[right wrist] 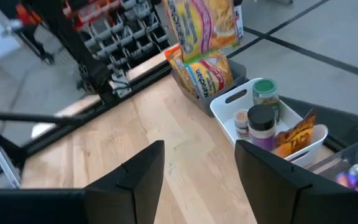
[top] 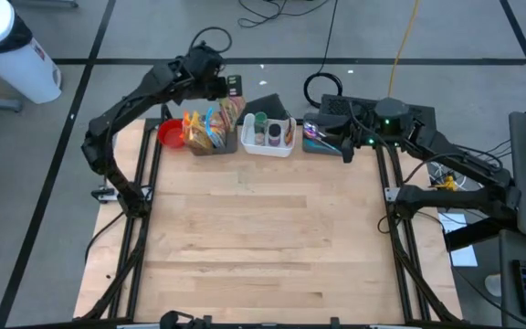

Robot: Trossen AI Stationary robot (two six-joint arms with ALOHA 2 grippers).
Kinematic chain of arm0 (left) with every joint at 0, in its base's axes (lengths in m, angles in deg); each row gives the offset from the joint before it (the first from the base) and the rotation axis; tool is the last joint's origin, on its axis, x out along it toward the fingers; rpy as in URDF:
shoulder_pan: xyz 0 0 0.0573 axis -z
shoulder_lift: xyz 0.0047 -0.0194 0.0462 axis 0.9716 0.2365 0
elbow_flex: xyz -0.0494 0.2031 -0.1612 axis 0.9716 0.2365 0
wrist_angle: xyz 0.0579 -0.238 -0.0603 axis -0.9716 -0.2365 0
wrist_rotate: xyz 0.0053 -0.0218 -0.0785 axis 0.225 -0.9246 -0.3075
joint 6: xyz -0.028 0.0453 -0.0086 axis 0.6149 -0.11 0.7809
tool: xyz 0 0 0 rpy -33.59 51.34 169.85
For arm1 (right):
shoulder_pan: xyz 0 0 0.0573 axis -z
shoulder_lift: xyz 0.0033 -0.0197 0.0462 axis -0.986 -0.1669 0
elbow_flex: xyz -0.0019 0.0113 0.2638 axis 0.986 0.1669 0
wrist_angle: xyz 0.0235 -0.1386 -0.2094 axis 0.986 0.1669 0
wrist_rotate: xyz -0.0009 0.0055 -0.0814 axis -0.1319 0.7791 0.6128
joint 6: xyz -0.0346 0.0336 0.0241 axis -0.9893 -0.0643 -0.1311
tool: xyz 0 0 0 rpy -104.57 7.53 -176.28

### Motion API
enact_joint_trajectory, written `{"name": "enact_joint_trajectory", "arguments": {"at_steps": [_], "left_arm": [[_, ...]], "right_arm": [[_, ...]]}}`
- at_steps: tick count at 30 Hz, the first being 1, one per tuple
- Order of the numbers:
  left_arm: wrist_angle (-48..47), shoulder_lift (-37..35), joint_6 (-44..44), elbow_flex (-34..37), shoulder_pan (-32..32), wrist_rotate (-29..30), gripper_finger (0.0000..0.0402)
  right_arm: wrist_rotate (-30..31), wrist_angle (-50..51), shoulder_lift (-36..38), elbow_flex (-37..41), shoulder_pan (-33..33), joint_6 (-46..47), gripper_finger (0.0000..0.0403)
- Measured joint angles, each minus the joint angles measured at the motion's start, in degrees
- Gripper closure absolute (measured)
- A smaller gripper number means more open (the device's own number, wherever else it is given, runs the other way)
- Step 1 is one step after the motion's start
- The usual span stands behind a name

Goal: Pick & Place Food Item
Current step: Put the green noodle pack into the left black bin

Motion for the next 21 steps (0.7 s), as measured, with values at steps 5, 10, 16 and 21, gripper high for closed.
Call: {"name": "enact_joint_trajectory", "arguments": {"at_steps": [5,10,16,21], "left_arm": [[3.1,-1.9,0.5,5.8,0.3,1.5,0.0401],[14.2,-8.1,-0.4,15.4,0.3,0.8,0.0401],[25.8,-16.5,2.1,28.8,1.0,0.6,0.0401],[31.7,-20.1,9.0,38.5,1.2,1.6,0.0401]], "right_arm": [[-0.1,-6.5,3.0,5.9,0.0,6.1,0.0211],[0.0,-9.9,5.5,9.3,0.0,7.2,0.0216],[0.1,-12.2,5.1,10.9,0.0,9.2,0.0223],[0.0,-15.5,3.8,11.3,0.0,12.1,0.0227]]}}
